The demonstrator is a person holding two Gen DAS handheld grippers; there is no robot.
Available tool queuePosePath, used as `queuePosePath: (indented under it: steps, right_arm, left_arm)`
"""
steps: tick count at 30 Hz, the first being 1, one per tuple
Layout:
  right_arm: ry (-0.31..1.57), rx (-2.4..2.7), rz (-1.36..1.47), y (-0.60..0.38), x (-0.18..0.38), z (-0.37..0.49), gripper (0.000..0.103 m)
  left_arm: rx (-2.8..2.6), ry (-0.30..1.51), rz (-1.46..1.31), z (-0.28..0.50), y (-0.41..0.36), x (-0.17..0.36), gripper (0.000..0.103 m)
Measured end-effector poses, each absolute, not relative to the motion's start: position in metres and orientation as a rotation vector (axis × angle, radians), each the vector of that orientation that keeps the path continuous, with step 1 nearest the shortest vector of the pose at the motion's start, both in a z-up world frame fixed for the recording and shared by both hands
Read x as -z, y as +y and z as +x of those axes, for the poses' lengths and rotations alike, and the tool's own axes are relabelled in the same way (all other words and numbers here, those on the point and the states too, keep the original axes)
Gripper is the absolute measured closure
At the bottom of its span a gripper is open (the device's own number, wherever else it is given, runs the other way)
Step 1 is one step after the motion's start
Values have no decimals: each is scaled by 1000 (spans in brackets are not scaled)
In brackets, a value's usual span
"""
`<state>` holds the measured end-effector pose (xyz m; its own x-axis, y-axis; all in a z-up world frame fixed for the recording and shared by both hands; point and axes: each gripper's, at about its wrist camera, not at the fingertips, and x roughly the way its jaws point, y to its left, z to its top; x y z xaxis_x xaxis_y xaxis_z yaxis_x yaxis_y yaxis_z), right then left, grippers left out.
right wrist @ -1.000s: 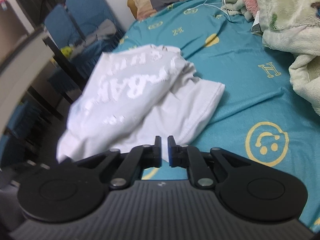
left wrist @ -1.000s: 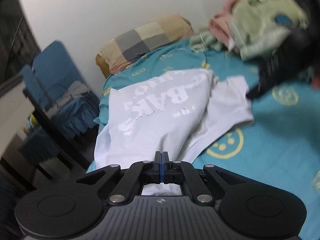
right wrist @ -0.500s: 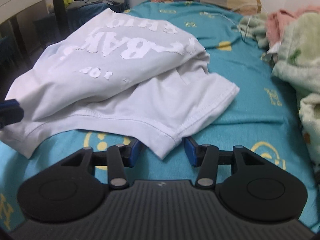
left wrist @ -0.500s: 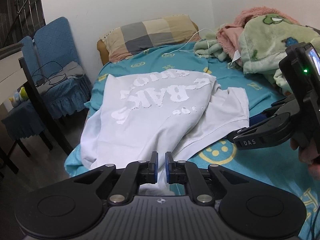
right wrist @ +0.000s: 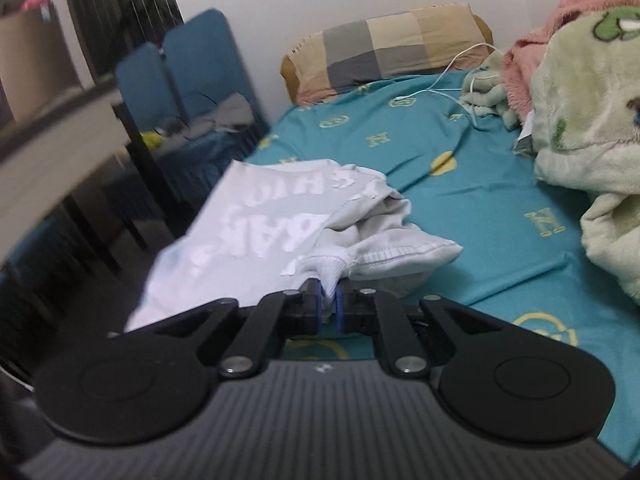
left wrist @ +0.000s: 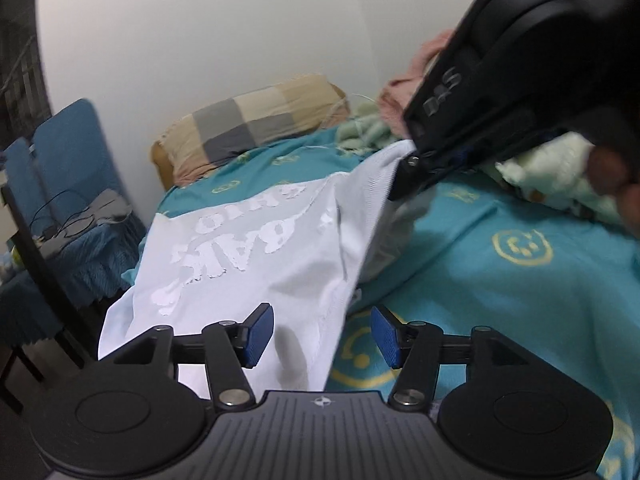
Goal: Fold clothes
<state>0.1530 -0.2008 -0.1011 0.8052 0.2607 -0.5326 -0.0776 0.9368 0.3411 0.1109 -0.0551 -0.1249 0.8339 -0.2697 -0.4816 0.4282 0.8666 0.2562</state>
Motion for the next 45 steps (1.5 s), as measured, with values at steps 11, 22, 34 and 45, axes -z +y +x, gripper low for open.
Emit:
queuePosePath:
  steps: [11,22,34,45]
  right_arm:
    - [582,-159,442,-223,100,153,94]
    - [607,-72,376,-222,115,161,90]
    - [604,-98,35,-168,124,161,53]
    - [460,185,127,-204,112,158,63]
  left_arm:
    - [53,551,182,130,-21,119,46]
    - [-185,303,124,74,15,62,47]
    - [-215,259,24,64,32,40,50]
    - [-213,437,190,89,12,75,44]
